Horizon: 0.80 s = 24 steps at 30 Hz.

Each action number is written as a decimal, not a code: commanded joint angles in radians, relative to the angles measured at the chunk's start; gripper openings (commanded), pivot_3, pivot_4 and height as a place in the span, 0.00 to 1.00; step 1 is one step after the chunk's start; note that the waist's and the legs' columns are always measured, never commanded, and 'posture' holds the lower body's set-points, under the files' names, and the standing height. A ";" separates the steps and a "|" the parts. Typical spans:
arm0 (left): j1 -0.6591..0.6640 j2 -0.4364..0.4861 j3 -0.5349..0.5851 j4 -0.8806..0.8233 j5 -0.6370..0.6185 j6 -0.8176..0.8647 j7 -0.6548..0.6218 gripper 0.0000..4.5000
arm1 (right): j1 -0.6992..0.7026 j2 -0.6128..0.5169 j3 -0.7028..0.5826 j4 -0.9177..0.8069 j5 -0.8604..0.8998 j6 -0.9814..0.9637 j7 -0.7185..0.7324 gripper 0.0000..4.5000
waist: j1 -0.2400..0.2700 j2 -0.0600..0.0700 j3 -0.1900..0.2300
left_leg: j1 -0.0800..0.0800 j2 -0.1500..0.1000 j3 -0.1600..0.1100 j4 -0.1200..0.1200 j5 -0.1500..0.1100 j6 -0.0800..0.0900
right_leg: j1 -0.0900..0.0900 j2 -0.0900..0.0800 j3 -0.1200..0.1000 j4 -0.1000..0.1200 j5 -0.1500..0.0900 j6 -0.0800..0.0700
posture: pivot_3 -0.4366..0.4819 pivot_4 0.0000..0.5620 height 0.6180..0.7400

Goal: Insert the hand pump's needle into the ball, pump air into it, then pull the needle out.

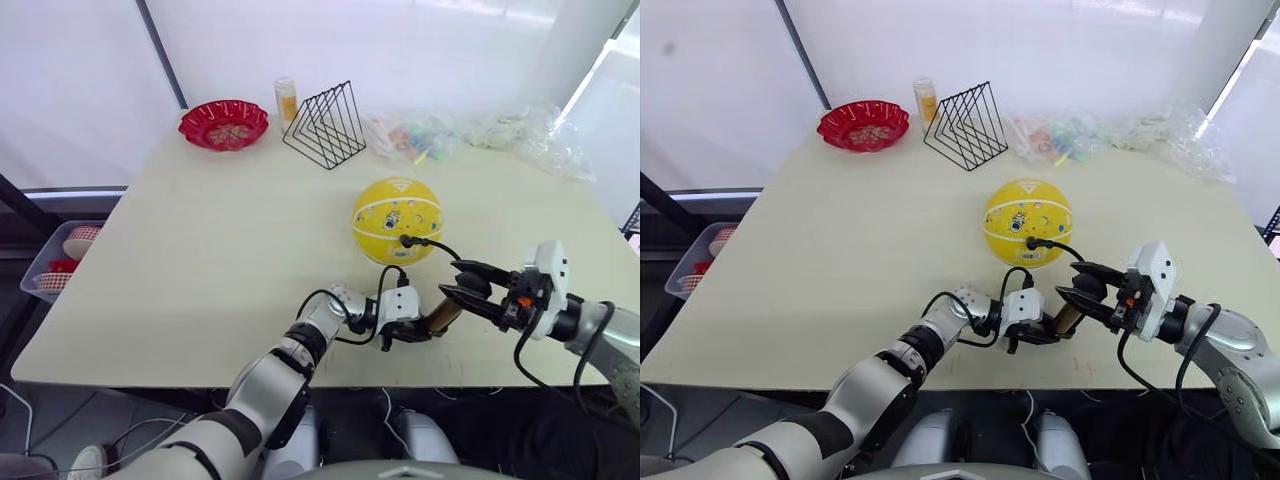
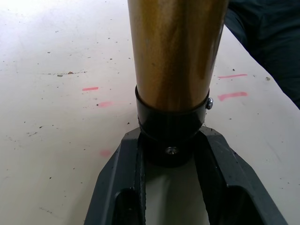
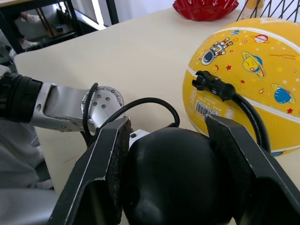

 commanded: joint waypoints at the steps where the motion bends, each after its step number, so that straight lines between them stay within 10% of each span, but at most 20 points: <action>1: 0.050 0.034 -0.050 0.068 0.060 0.032 -0.034 0.22 | -0.055 -0.058 -0.161 -0.051 0.158 0.078 0.006 0.46 | 0.001 0.005 0.004 | -0.001 0.000 0.000 0.000 0.000 0.000 | 0.000 -0.001 0.000 0.000 0.000 0.000 | 0.48 0.27 0.97; 14: 0.045 0.039 -0.051 0.065 0.061 0.031 -0.042 0.22 | -0.333 -0.321 -0.508 -0.003 0.598 0.317 -0.109 0.46 | 0.002 0.015 0.015 | -0.003 -0.002 0.001 0.000 0.000 0.000 | -0.001 -0.002 0.000 0.000 0.000 0.000 | 0.48 0.27 0.97; 24: 0.038 0.037 -0.051 0.067 0.062 0.032 -0.041 0.22 | -0.134 -0.232 -0.359 -0.096 0.434 0.343 -0.107 0.46 | 0.001 0.009 0.015 | -0.003 -0.003 0.001 0.000 0.000 0.000 | -0.001 -0.002 -0.001 0.000 0.000 0.001 | 0.48 0.27 0.97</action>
